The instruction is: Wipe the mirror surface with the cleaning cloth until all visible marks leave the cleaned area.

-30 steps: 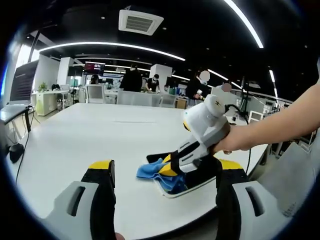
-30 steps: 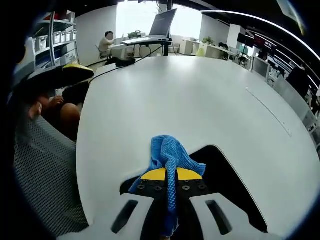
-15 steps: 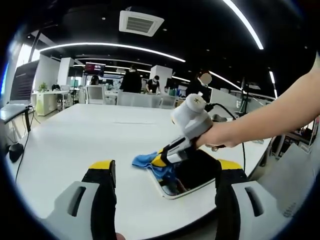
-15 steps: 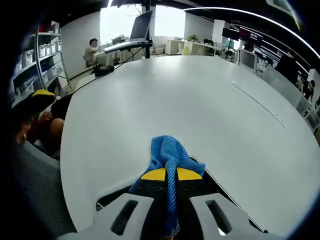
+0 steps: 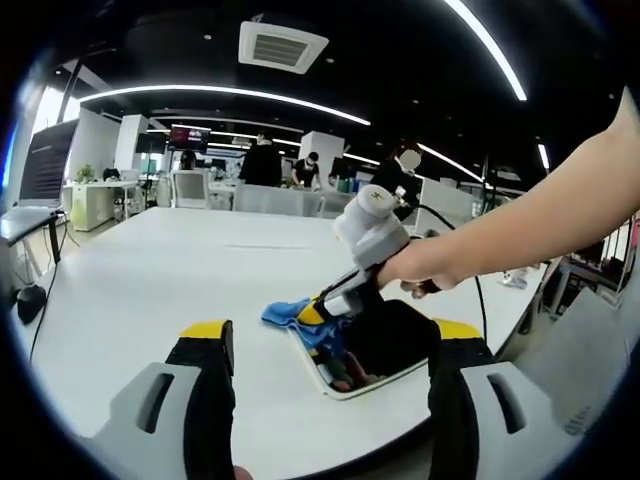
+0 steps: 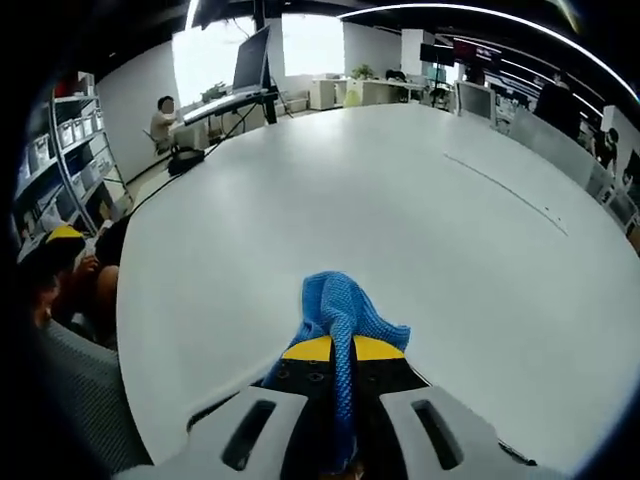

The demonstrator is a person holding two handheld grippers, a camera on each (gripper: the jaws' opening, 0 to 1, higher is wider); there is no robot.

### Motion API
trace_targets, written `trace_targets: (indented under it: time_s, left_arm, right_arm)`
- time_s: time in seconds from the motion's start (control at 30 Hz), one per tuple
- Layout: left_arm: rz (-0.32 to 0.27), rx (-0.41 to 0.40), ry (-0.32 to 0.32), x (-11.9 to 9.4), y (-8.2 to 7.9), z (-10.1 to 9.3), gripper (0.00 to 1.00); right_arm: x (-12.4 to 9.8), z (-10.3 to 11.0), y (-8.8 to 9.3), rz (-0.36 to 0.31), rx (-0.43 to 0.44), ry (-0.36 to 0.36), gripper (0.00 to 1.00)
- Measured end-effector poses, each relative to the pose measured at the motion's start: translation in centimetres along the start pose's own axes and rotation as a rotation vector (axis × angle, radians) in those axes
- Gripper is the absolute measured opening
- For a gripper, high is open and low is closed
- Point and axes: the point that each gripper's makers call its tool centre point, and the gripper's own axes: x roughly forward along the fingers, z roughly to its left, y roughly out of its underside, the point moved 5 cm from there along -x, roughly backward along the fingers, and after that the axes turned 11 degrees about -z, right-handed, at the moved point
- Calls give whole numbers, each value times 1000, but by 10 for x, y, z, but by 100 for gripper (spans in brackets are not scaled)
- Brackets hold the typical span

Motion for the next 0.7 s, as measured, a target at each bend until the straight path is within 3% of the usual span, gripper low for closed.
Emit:
trace_targets:
  time_s: [0.23,0.7]
  left_arm:
    - [1,-2,-8,0,0,1,77]
    - [1,-1,-16,-1,1,2,76]
  right_arm:
    - [1,-5,2,-25,90,17,0]
    - [-1,-7,4,-12,53,13,0]
